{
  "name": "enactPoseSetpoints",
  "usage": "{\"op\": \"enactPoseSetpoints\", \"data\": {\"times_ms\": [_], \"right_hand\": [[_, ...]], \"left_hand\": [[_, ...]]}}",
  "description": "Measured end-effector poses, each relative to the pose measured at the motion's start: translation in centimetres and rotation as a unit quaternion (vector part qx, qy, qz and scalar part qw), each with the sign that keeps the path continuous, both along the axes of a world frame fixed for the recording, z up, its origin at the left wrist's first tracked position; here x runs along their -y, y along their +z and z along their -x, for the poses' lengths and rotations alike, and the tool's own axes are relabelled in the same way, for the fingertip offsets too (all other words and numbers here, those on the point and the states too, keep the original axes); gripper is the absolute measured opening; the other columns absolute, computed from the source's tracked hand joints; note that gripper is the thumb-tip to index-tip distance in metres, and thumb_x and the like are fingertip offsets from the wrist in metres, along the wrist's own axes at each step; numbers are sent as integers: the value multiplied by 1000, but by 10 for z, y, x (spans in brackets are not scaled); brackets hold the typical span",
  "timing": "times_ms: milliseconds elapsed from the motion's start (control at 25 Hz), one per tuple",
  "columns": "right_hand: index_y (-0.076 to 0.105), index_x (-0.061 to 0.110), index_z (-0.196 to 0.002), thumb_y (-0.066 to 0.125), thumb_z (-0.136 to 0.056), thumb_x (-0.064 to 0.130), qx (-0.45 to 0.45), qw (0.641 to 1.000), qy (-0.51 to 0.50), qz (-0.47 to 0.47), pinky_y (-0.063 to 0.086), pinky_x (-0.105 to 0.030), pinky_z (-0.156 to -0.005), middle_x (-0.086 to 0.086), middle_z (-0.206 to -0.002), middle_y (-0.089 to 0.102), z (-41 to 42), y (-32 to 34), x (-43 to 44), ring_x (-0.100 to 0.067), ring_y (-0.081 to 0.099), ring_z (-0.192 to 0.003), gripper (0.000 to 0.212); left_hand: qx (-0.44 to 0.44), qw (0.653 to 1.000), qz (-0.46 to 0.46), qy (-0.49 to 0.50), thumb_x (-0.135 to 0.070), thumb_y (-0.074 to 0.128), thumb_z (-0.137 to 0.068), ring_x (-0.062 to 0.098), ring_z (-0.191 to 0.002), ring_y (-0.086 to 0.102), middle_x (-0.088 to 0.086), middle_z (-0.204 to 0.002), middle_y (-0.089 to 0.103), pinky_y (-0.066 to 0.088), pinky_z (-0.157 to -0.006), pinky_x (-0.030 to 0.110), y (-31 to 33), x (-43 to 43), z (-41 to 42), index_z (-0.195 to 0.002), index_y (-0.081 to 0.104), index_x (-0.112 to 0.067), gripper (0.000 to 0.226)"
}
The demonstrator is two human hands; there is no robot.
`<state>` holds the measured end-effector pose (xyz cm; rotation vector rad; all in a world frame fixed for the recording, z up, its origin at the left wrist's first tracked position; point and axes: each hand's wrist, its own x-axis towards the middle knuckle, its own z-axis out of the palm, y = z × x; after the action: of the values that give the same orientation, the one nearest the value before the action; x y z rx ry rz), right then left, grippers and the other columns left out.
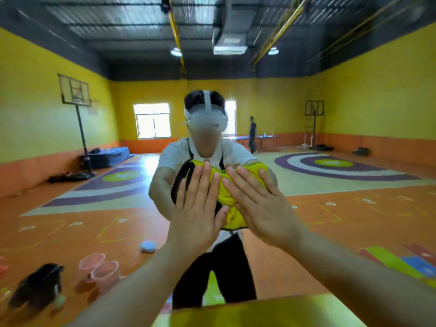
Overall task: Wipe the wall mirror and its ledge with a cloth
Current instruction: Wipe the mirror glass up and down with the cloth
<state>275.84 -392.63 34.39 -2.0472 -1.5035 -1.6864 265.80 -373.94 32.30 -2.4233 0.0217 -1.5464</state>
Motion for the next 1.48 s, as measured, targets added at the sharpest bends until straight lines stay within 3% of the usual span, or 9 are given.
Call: {"op": "enactPoseSetpoints", "data": {"times_ms": [160, 560, 640, 800, 920, 1080, 1240, 1360, 1480], "right_hand": [[22, 20, -162, 22, -111, 39, 3, 998, 5, -55, 21, -53, -124, 1, -171, 14, -1, 130, -17, -17, 11, -158, 55], [34, 19, -159, 20, -112, 39, 80, 984, -11, -157, 24, -52, -123, 1, -167, 28, -34, 408, -30, -17, 22, -155, 53], [30, 21, -160, 15, -112, 41, 63, 986, -19, -155, 16, -51, -126, 3, -168, 24, -38, 465, -26, -15, 17, -156, 55], [4, 31, -163, 5, -109, 45, 21, 986, -27, -165, -9, -43, -126, 11, -170, -1, -41, 561, -17, -8, -10, -156, 56], [0, 32, -161, 4, -108, 47, 4, 985, -23, -170, -15, -41, -124, 13, -168, -8, -37, 584, -12, -7, -14, -155, 55], [-1, 31, -159, 5, -108, 51, 29, 990, -41, -135, -11, -40, -125, 11, -169, -4, -57, 576, 19, -9, -12, -155, 55], [-12, 35, -157, -16, -96, 57, -32, 990, -61, -119, -14, -39, -126, 13, -169, -11, -85, 576, 77, -5, -20, -152, 64], [0, 33, -162, 1, -107, 48, -81, 986, -18, -146, -14, -43, -126, 11, -170, -10, -83, 559, 78, -7, -20, -154, 57], [13, 29, -163, 11, -108, 45, -55, 979, 20, -196, -8, -46, -127, 8, -171, 1, -84, 526, 66, -12, -11, -157, 57]], "left_hand": [[49, 998, -18, 20, -50, 31, -108, 32, -158, 14, 18, -169, 19, 24, -123, 56, 136, -4, -8, -159, 29, -5, 68], [128, 985, -83, 78, -47, 20, -108, 28, -159, 8, 12, -171, 12, 19, -124, 52, 423, -2, -37, -162, 22, -10, 66], [138, 984, -83, 79, -49, 12, -108, 26, -159, 3, 9, -172, 8, 14, -127, 50, 481, 1, -44, -163, 19, -13, 67], [144, 985, -40, 80, -54, -1, -103, 18, -158, -13, 1, -172, -8, 4, -129, 47, 579, 15, -54, -165, 6, -20, 71], [160, 985, 0, 67, -53, 1, -102, 17, -158, -14, -1, -172, -8, 2, -129, 47, 598, 29, -56, -163, 4, -24, 68], [113, 991, 49, 47, -59, -7, -94, 11, -153, -27, -6, -169, -23, -12, -127, 42, 585, 61, -58, -162, -7, -32, 73], [108, 992, 65, -9, -55, -2, -99, 8, -155, -22, -10, -171, -12, -12, -126, 40, 589, 120, -89, -164, 9, -34, 69], [168, 984, 58, 7, -48, 12, -108, 12, -158, -11, -6, -172, 2, -6, -127, 41, 565, 125, -109, -163, 18, -33, 58], [204, 979, 13, 20, -44, 19, -109, 18, -159, 2, -1, -172, 14, 8, -128, 47, 534, 114, -114, -161, 28, -29, 55]]}}
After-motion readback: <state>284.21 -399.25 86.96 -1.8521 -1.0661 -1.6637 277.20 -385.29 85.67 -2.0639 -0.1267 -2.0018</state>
